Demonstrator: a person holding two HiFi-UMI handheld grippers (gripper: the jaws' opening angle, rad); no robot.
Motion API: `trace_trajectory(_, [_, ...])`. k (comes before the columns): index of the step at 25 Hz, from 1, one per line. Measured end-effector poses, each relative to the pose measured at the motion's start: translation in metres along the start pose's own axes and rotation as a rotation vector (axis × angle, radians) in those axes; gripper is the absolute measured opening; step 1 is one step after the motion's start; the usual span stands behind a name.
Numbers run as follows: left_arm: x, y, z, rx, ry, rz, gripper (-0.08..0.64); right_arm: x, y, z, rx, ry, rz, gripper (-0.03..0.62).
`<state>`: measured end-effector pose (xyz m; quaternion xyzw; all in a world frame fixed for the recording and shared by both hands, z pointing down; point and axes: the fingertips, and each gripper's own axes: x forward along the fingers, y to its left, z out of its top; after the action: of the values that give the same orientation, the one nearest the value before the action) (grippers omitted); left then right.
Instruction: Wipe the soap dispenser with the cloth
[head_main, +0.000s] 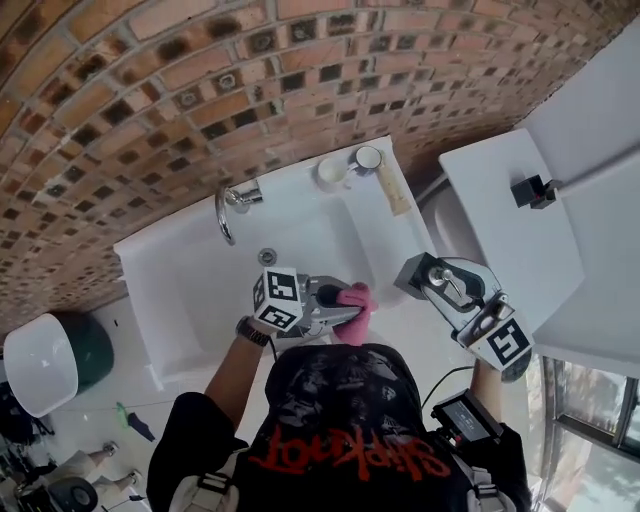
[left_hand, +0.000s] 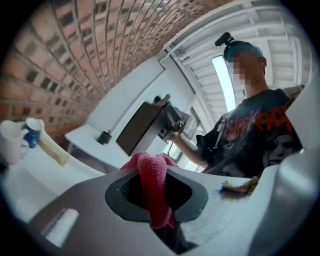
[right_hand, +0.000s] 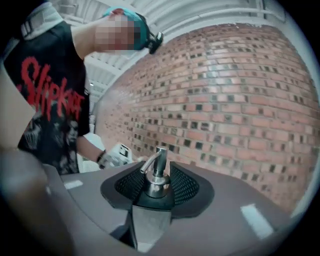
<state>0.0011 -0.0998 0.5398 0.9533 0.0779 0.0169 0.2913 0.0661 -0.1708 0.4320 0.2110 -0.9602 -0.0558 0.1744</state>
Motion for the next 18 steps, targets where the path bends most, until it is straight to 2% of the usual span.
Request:
trace_trajectory(2, [-0.013,0.007,0.013,0.067,-0.094,0.203,0.044,0.018,-0.029,-0.055,0.14,0.061,-0.122,0.152])
trace_trajectory(4, [-0.037,0.013,0.029,0.128,-0.189,0.436,0.044,0.037,-0.048,-0.101,0.217,0.064,-0.19,0.152])
trace_trajectory(7, [-0.074,0.017,0.052,0.175,-0.322,0.757,0.044,0.057,-0.066,-0.16,0.303,0.097,-0.234,0.152])
trace_trajectory(9, [-0.09,0.018,0.059,0.194,-0.373,0.913,0.044,0.07,-0.076,-0.188,0.325,0.127,-0.243,0.152])
trace_trajectory(12, [-0.106,0.019,0.06,0.206,-0.418,1.098,0.044,0.098,-0.088,-0.216,0.285,0.188,-0.216,0.152])
trace_trajectory(14, [-0.118,0.016,0.057,0.186,-0.466,1.195,0.044,0.116,-0.089,-0.231,0.238,0.229,-0.186,0.153])
trace_trajectory(18, [-0.142,0.004,0.042,0.083,-0.58,1.294,0.044,0.136,-0.075,-0.254,0.147,0.304,-0.158,0.154])
